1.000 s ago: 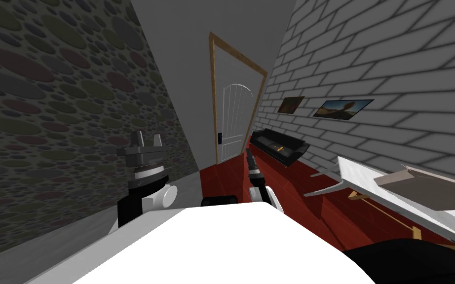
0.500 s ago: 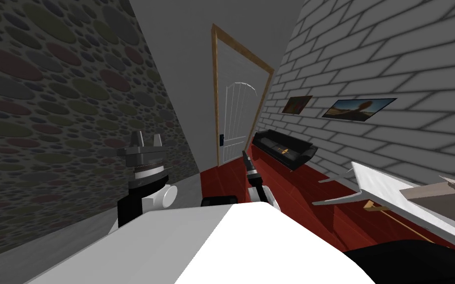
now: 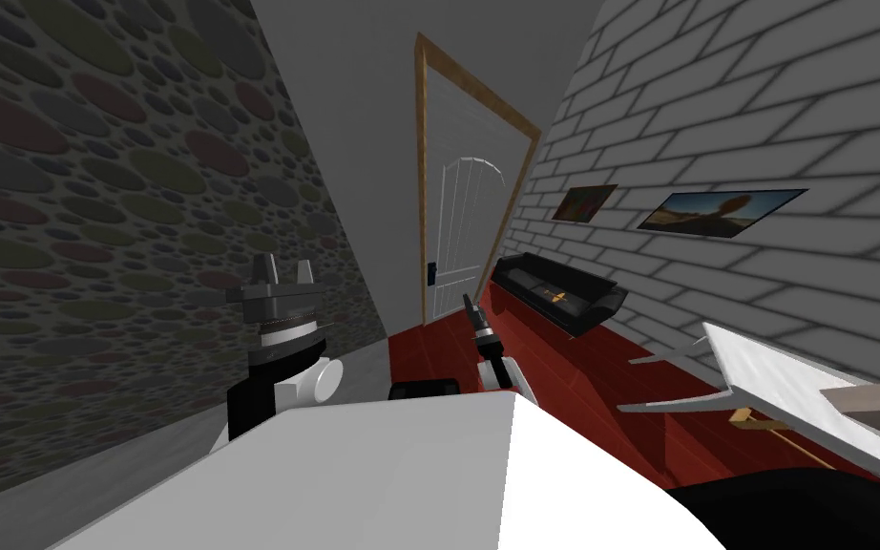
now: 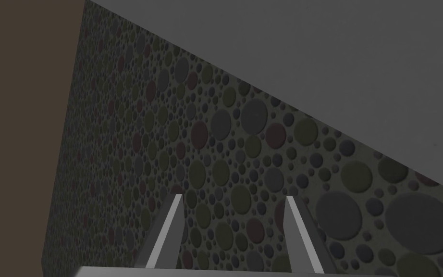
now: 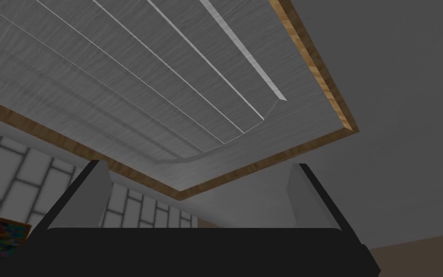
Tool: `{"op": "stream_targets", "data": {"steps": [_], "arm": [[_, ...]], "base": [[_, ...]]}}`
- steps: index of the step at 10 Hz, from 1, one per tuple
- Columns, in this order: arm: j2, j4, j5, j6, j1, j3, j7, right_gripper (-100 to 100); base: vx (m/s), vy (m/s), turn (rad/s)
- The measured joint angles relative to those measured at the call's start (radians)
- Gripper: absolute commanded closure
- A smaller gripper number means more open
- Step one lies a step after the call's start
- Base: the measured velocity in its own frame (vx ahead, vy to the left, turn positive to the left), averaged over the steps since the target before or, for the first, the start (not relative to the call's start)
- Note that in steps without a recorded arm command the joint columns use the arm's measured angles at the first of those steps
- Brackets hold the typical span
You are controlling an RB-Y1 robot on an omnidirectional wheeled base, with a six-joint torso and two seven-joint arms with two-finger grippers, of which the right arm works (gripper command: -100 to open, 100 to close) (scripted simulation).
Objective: Pull the door open
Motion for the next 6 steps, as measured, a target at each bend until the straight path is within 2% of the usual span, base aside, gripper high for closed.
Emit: {"op": "stream_targets", "data": {"steps": [6], "arm": [[0.001, 0.088, 0.078, -0.001, -0.037, 0.005, 0.108, -100]], "base": [[0.097, 0.009, 0.045]]}}
